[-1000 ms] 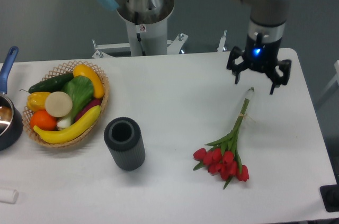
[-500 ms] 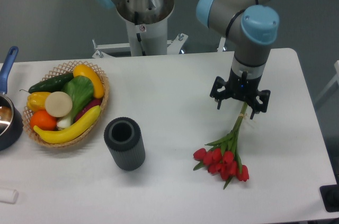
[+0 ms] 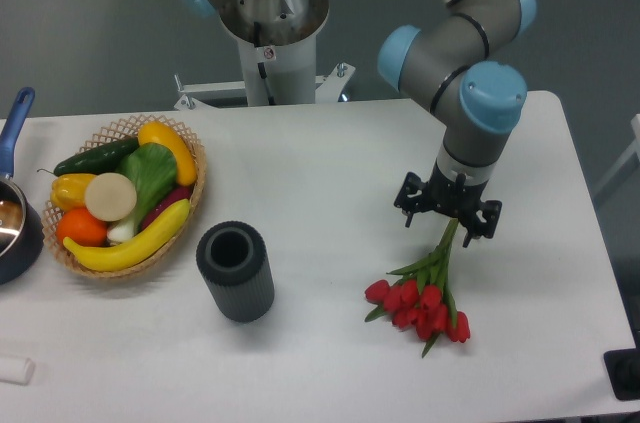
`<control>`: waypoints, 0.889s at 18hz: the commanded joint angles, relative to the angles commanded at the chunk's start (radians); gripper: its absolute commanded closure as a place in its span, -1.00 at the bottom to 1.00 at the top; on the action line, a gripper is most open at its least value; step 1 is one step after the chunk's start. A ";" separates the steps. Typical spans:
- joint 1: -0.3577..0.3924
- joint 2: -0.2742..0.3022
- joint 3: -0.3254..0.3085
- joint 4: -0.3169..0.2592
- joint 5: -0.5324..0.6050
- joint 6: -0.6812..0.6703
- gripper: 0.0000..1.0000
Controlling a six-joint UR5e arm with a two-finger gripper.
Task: Pick up the flowers from the table
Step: 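Lower the gripper onto the tulip stems above the flower heads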
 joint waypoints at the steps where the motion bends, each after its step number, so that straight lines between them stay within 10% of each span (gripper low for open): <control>1: 0.000 -0.011 0.000 0.017 0.000 0.002 -1.00; 16: -0.009 -0.055 -0.012 0.068 0.015 0.012 -0.83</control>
